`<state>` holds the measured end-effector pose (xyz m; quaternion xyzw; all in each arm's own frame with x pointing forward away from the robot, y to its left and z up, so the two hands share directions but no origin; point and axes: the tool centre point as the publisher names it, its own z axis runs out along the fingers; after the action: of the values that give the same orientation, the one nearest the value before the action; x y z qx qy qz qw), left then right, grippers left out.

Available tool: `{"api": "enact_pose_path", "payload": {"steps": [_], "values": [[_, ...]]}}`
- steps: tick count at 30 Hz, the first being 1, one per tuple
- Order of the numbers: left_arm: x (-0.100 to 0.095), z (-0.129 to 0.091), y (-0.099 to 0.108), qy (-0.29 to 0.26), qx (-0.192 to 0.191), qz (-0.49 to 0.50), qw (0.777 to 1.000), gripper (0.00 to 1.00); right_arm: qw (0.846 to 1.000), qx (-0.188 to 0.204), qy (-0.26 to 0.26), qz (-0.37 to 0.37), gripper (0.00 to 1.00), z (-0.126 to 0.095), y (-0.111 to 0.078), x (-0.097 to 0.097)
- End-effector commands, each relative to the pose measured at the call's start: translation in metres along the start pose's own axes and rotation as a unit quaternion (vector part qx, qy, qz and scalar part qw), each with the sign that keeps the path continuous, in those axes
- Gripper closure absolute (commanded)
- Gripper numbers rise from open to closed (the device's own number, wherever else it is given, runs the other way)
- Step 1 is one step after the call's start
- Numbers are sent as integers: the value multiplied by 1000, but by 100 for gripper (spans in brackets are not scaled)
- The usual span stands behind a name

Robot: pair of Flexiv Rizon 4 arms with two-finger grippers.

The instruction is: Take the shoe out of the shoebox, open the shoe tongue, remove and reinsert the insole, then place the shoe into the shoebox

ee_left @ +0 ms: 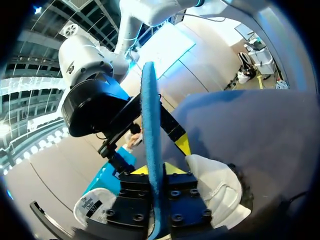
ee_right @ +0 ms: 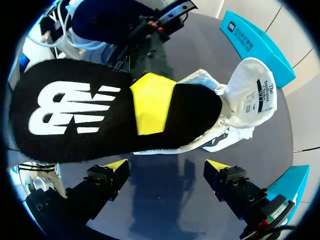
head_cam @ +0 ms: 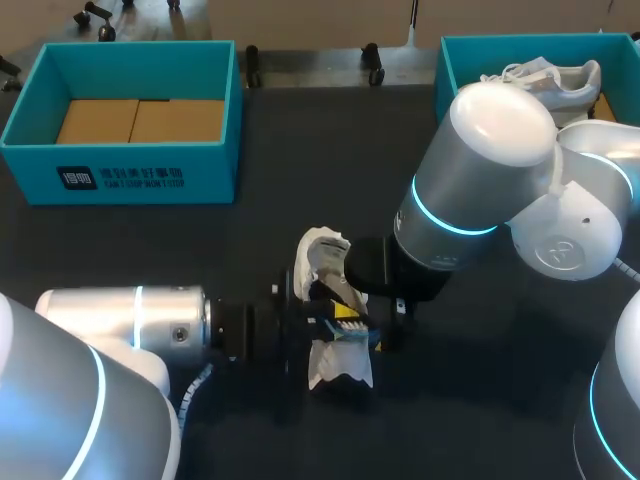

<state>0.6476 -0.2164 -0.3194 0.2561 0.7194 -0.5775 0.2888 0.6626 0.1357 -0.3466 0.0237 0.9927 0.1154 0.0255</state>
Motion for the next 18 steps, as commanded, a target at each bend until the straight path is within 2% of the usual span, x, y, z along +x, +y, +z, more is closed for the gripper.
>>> {"api": "enact_pose_path", "payload": {"steps": [1, 8, 18], "values": [[5, 1, 0, -13, -3, 11, 1000, 100, 1000, 0, -1, 0, 0, 1, 0, 1], [2, 2, 17, -14, -5, 30, 999, 100, 1000, 0, -1, 0, 0, 1, 0, 1], [-3, 3, 37, -31, -34, 64, 997, 100, 1000, 0, -1, 0, 0, 1, 0, 1]]}}
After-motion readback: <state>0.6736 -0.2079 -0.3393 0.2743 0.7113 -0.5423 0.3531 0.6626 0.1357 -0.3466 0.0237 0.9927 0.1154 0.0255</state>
